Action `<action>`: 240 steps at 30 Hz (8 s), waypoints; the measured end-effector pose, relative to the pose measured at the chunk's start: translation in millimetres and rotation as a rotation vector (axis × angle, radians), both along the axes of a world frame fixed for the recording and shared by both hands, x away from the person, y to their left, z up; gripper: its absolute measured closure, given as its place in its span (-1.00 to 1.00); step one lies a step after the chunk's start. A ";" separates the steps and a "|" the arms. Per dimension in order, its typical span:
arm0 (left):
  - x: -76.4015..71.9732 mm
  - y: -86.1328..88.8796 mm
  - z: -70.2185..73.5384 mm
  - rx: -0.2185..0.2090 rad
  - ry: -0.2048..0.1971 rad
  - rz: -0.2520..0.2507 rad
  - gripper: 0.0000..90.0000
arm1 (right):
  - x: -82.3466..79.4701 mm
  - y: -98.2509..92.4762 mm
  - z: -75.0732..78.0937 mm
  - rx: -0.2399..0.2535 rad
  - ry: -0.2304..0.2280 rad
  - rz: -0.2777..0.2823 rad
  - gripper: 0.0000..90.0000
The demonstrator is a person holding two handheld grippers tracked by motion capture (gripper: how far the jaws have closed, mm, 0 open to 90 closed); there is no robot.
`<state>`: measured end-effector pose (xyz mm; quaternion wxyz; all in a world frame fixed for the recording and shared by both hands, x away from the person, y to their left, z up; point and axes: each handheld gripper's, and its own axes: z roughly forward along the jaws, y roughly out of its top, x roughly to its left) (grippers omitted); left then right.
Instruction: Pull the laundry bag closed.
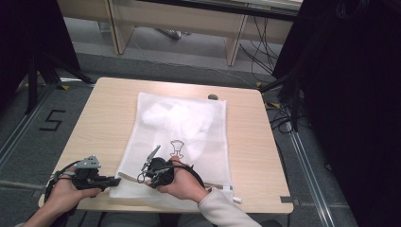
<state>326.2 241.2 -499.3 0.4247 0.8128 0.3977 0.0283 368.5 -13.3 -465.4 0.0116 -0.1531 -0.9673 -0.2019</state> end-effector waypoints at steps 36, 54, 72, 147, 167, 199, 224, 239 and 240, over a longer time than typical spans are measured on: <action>0.5 0.9 0.0 0.002 0.021 -0.002 0.90 | 2.1 -11.4 2.1 -0.020 0.024 -0.015 0.83; 0.6 1.0 0.3 0.004 0.022 -0.003 0.90 | 1.8 -15.5 4.0 -0.033 0.019 -0.027 0.83; 0.2 -0.1 -0.7 -0.004 0.008 0.011 0.90 | 2.8 -23.5 6.2 -0.050 0.007 -0.032 0.83; 0.5 1.2 0.4 0.019 0.025 -0.004 0.90 | 5.9 -52.6 12.7 -0.094 0.050 -0.087 0.83; 0.3 0.8 -0.7 0.013 0.014 0.009 0.90 | 6.5 -63.5 13.0 -0.105 0.057 -0.085 0.83; 0.1 0.6 -1.4 0.010 0.015 0.021 0.90 | 4.0 -83.8 16.2 -0.114 0.064 -0.135 0.83; 0.3 1.3 -1.3 0.017 0.015 0.017 0.90 | 3.4 -94.6 18.9 -0.103 0.063 -0.144 0.83; 0.1 1.2 -1.2 0.016 0.016 0.021 0.90 | 2.3 -100.5 20.6 -0.100 0.070 -0.159 0.83; 0.2 1.1 -1.2 0.016 0.014 0.019 0.90 | 2.3 -100.8 20.3 -0.100 0.070 -0.159 0.83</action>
